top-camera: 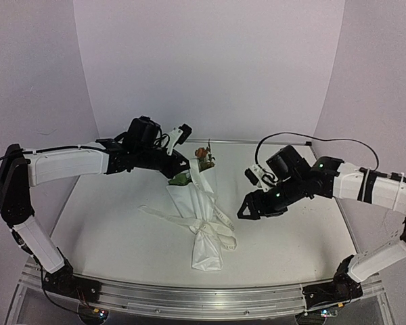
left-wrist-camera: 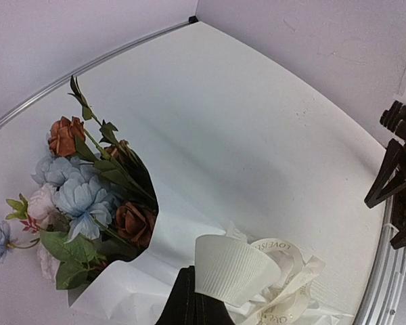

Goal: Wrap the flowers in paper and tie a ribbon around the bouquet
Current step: Pass from the right arm to the left, then cross the half-tied ribbon at the center of the board.

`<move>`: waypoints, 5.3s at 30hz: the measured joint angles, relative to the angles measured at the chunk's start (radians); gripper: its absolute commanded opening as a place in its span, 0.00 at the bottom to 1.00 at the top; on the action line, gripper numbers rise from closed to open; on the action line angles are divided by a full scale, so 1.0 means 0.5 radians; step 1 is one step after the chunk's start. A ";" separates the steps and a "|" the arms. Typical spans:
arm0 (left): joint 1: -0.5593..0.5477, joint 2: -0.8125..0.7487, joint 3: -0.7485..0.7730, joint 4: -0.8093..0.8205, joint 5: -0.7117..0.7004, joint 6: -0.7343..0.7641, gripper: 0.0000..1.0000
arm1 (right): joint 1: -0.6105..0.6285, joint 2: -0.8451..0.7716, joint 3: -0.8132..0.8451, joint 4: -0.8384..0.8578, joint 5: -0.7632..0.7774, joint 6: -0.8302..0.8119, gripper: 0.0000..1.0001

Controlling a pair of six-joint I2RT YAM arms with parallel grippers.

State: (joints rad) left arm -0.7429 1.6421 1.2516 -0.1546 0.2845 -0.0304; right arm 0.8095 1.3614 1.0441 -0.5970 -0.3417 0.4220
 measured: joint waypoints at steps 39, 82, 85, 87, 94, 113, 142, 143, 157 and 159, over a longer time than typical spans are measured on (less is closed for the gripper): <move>0.014 -0.001 0.257 -1.005 0.086 -0.077 0.00 | 0.404 0.377 -0.502 0.774 0.566 0.255 0.50; -0.236 -0.162 0.032 -1.143 0.803 -0.518 0.00 | -0.065 0.879 0.691 0.053 0.148 0.079 0.00; -0.282 -0.098 0.037 -0.862 0.968 -0.756 0.00 | -0.116 0.965 0.806 0.040 0.024 0.096 0.00; -0.320 -0.019 0.034 -0.636 1.014 -0.958 0.00 | -0.143 1.031 0.874 0.043 -0.059 0.101 0.00; -0.388 0.156 -0.154 0.463 0.944 -1.885 0.00 | -0.203 1.178 0.983 0.041 -0.271 0.138 0.00; -0.616 0.352 -0.335 0.917 0.432 -2.202 0.26 | -0.260 1.223 1.091 -0.003 -0.429 0.183 0.00; -0.172 -0.306 -0.635 0.458 0.453 -1.046 0.54 | -0.001 0.912 0.882 0.011 -0.318 0.042 0.00; -0.173 -0.277 -0.635 0.442 0.478 -1.010 0.54 | 0.010 0.912 0.882 0.011 -0.310 0.034 0.00; -0.165 -0.048 -0.514 0.397 0.652 -0.859 0.46 | 0.073 0.913 1.060 -0.132 -0.284 -0.104 0.00; -0.158 -0.033 -0.487 0.402 0.671 -0.851 0.44 | 0.076 0.924 1.098 -0.157 -0.285 -0.120 0.00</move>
State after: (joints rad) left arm -0.8222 1.6256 1.0081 0.0463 0.6200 -0.4557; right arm 0.8474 1.8235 1.5933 -0.6757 -0.4840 0.3619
